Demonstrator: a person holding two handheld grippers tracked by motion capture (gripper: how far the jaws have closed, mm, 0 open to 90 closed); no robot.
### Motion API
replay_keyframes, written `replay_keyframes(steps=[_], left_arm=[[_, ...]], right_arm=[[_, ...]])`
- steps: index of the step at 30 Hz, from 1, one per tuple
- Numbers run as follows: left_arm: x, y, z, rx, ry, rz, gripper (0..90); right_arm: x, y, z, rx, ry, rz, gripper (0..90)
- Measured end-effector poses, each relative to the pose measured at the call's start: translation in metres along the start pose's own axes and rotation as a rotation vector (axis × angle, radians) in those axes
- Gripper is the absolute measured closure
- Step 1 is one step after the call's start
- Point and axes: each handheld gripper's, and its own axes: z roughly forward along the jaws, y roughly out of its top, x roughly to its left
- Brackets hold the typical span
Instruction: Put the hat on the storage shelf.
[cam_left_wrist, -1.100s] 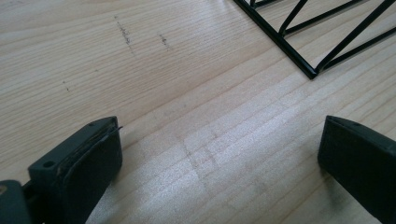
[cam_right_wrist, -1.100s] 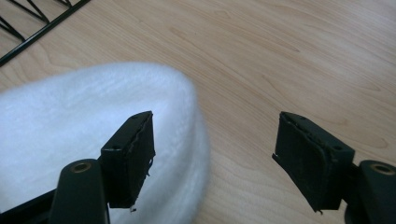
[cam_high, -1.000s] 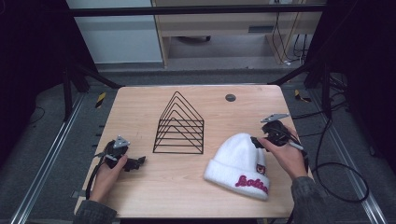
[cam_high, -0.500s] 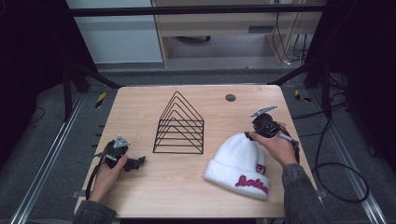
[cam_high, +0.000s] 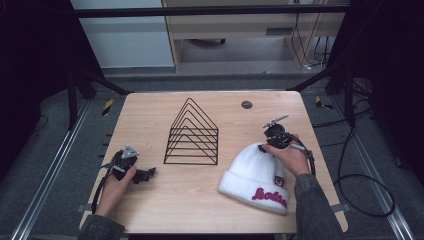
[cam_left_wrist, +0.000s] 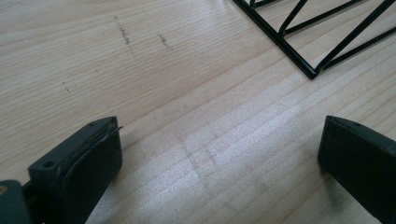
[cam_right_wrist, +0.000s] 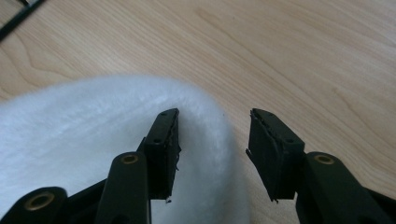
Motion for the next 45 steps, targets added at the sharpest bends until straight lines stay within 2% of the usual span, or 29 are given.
replay_keyframes(steps=[5, 11, 13, 14, 15, 16, 22, 23, 25, 30, 31, 32, 34, 41, 45], left_arm=[[0.000, 0.000, 0.000, 0.000, 0.000, 0.002, 0.0], [0.000, 0.000, 0.000, 0.000, 0.000, 0.000, 0.0], [0.000, 0.000, 0.000, 0.000, 0.000, 0.001, 0.0], [0.000, 0.000, 0.000, 0.000, 0.000, 0.001, 0.0], [0.000, 0.000, 0.000, 0.001, 0.001, 0.003, 0.0], [0.000, 0.000, 0.000, 0.002, 0.000, 0.002, 0.0], [0.000, 0.000, 0.000, 0.000, 0.000, 0.000, 0.0], [0.000, 0.000, 0.000, 0.002, 0.001, 0.001, 0.0], [0.000, 0.000, 0.000, 0.000, 0.000, 0.002, 0.0], [0.000, 0.000, 0.000, 0.001, 0.000, 0.002, 0.0], [0.000, 0.000, 0.000, 0.001, 0.000, 0.002, 0.0], [0.000, 0.000, 0.000, 0.001, 0.000, 0.002, 0.0], [0.000, 0.000, 0.000, 0.001, 0.000, 0.002, 0.0], [0.000, 0.000, 0.000, 0.001, 0.000, 0.002, 0.0], [0.000, 0.000, 0.000, 0.001, 0.000, 0.002, 0.0]], right_arm=[[0.001, -0.006, 0.005, 0.026, 0.006, 0.019, 54.6], [0.007, -0.007, 0.007, 0.043, 0.004, -0.007, 67.1], [0.008, -0.008, 0.008, 0.052, 0.008, -0.008, 75.6], [0.008, -0.008, 0.008, 0.052, 0.008, -0.008, 75.6], [0.008, -0.009, 0.008, 0.046, 0.016, -0.019, 81.2], [0.009, -0.009, 0.007, 0.042, 0.015, -0.022, 82.2], [0.011, -0.010, -0.005, -0.019, 0.014, -0.030, 83.4], [0.013, -0.010, -0.011, -0.044, 0.015, -0.031, 83.5], [0.019, -0.010, -0.031, -0.129, 0.024, -0.054, 83.7], [0.034, -0.010, -0.070, -0.241, 0.034, -0.090, 84.0], [0.034, -0.010, -0.070, -0.241, 0.034, -0.090, 84.0], [0.041, -0.010, -0.086, -0.288, 0.048, -0.105, 84.0], [0.048, -0.009, -0.102, -0.327, 0.054, -0.122, 84.0], [0.064, -0.005, -0.143, -0.425, 0.089, -0.154, 84.1], [0.073, 0.000, -0.158, -0.458, 0.086, -0.183, 84.1]])
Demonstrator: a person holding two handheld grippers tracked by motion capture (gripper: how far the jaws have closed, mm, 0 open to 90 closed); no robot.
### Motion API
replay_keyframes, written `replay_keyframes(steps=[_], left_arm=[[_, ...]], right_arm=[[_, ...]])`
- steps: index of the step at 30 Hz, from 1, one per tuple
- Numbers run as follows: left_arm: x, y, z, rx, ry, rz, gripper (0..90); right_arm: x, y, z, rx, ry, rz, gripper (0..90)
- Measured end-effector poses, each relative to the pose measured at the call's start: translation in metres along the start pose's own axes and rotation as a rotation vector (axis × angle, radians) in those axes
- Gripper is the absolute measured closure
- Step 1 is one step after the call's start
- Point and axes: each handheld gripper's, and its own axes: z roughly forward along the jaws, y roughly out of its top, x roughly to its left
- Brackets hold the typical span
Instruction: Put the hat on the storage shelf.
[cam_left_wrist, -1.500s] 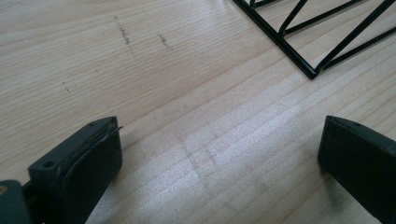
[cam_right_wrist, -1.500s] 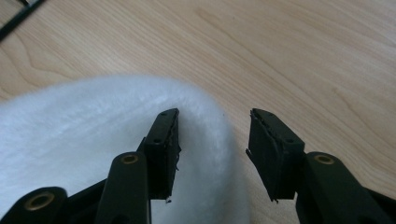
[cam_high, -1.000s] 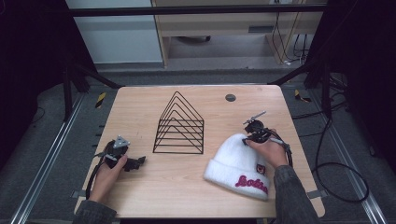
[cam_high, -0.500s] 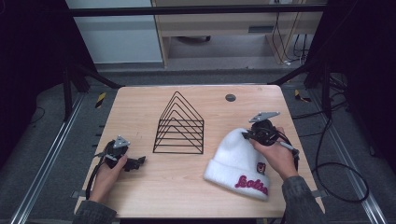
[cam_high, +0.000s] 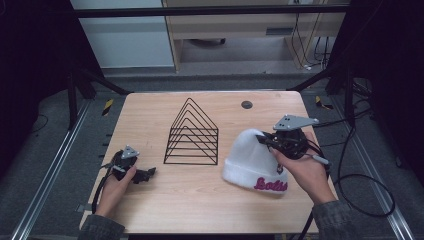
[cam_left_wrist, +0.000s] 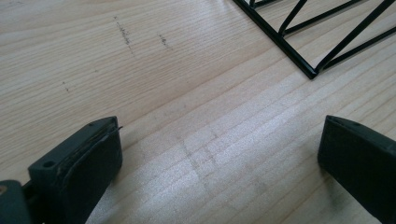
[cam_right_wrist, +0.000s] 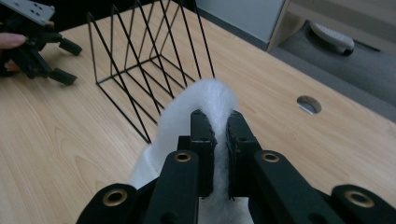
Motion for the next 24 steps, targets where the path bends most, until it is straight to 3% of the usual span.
replay_keyframes(steps=[6, 10, 24], left_arm=[[0.000, 0.000, 0.000, 0.000, 0.000, 0.000, 0.0], [0.000, 0.000, 0.000, 0.000, 0.000, 0.000, 0.0], [0.000, 0.000, 0.000, -0.001, 0.001, 0.000, 0.0]], right_arm=[[0.000, 0.020, -0.009, -0.036, -0.011, -0.029, 84.2], [-0.003, 0.034, -0.013, -0.079, -0.017, -0.029, 84.2], [-0.010, 0.064, -0.022, -0.134, -0.039, -0.027, 84.2]])
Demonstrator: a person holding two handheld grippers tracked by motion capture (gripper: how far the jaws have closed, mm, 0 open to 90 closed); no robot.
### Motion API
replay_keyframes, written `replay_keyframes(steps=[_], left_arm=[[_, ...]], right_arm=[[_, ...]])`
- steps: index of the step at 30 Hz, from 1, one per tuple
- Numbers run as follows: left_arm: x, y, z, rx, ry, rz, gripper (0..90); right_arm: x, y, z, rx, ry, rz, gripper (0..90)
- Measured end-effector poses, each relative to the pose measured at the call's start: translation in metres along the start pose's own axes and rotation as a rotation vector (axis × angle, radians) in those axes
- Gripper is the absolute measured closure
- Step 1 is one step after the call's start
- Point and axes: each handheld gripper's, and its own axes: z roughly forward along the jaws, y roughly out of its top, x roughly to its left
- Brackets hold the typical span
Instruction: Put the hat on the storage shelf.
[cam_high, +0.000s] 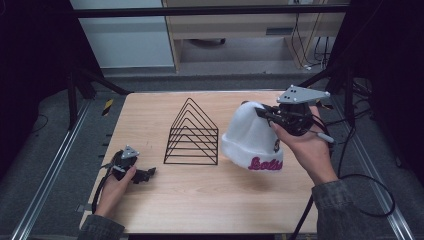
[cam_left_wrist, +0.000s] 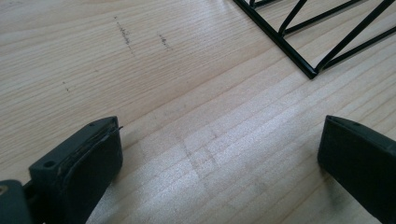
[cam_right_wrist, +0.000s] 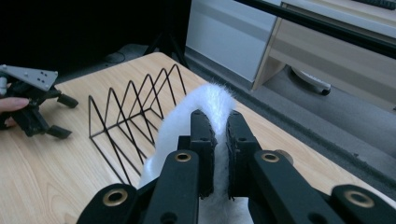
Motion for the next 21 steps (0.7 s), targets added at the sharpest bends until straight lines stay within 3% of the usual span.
replay_keyframes(steps=[14, 17, 18, 21], left_arm=[[0.000, 0.000, 0.000, -0.001, 0.002, 0.003, 0.0], [-0.002, 0.002, -0.002, -0.012, 0.023, 0.017, 4.0], [-0.005, 0.005, -0.006, -0.035, 0.042, 0.038, 5.0], [-0.007, 0.012, -0.018, -0.111, 0.023, 0.032, 5.3]], right_arm=[[-0.006, 0.009, -0.004, -0.029, -0.031, 0.013, 84.2], [-0.006, 0.014, -0.006, -0.039, -0.038, 0.005, 84.2], [-0.006, 0.020, -0.007, -0.058, -0.045, 0.002, 84.2], [-0.007, 0.030, -0.007, -0.082, -0.057, -0.003, 84.2]])
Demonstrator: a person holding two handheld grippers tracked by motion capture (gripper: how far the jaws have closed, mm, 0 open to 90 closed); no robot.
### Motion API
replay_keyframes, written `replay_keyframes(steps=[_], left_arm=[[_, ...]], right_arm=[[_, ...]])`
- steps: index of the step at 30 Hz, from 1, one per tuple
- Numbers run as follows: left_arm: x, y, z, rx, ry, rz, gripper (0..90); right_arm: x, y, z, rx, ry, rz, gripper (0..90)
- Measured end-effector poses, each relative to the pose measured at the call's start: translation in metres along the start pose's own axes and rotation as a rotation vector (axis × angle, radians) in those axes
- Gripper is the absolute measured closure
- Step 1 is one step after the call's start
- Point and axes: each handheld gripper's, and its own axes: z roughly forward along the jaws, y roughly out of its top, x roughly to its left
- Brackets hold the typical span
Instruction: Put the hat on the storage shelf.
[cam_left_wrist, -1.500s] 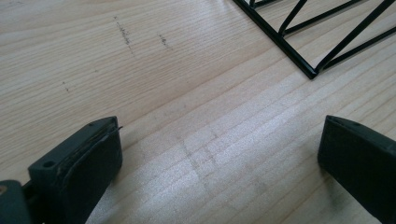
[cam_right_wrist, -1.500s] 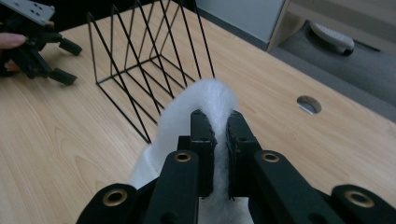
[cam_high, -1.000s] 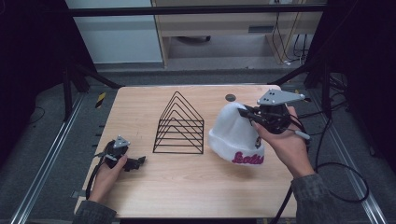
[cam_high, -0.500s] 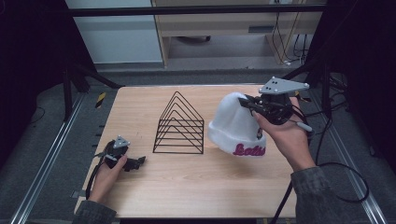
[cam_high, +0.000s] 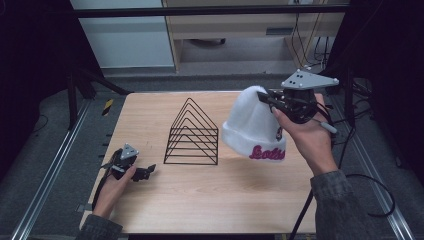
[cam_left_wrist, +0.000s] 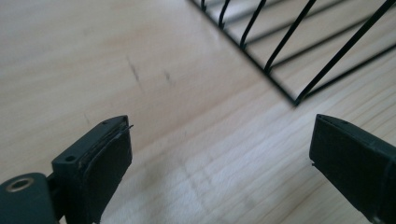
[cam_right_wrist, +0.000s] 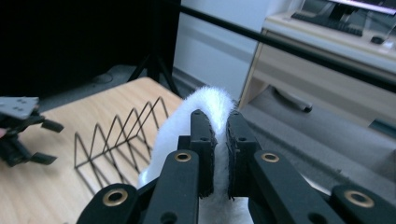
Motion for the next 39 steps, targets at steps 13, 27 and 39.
replay_keyframes(steps=[13, 27, 39], left_arm=[[-0.013, 0.066, -0.051, -0.087, -0.029, 0.073, 5.2], [-0.042, 0.148, -0.084, -0.193, -0.073, 0.160, 7.9], [-0.057, 0.177, -0.077, -0.235, -0.104, 0.167, 17.6]], right_arm=[[0.000, 0.051, 0.010, -0.076, -0.024, -0.047, 84.2], [0.010, 0.082, 0.024, -0.178, 0.011, -0.047, 84.2], [0.024, 0.098, 0.050, -0.227, 0.073, -0.030, 84.2]])
